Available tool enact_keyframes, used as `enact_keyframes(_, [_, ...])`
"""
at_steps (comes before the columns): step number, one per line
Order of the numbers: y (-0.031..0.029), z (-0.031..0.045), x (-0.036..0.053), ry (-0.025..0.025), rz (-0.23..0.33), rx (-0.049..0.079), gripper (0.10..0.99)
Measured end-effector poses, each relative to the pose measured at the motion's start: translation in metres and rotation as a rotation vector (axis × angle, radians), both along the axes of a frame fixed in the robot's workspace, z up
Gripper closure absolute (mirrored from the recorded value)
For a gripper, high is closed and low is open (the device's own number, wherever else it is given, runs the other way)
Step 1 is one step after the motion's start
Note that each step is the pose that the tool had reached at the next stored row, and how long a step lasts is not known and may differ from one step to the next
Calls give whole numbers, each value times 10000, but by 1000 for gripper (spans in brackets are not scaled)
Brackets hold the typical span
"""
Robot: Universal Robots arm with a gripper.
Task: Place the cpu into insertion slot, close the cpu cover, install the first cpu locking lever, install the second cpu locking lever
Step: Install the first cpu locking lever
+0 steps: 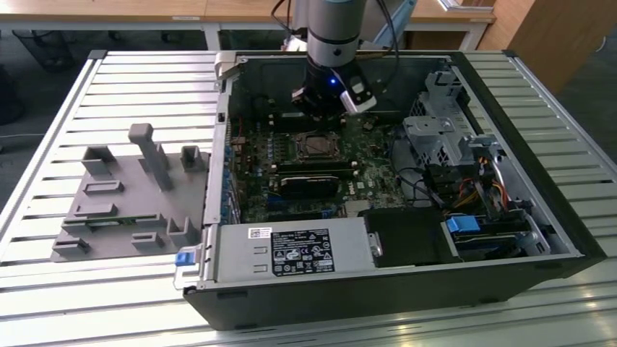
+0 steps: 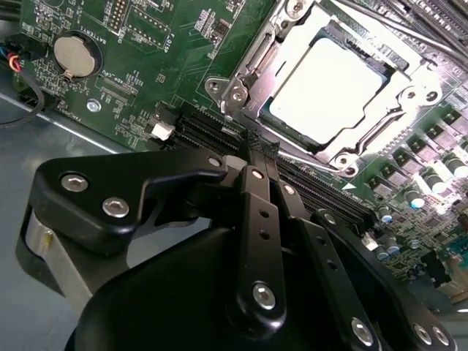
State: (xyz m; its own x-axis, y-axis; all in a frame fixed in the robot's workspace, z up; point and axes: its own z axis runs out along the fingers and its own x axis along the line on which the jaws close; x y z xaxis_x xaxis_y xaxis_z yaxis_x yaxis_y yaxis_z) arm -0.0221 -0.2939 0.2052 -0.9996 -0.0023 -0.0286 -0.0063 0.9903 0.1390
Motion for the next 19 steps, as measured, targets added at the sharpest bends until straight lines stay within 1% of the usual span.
enact_keyframes(5, [-1,-25,4,0,1,-1,980])
enact_keyframes(19, [-1,-64,11,1,0,-3,980])
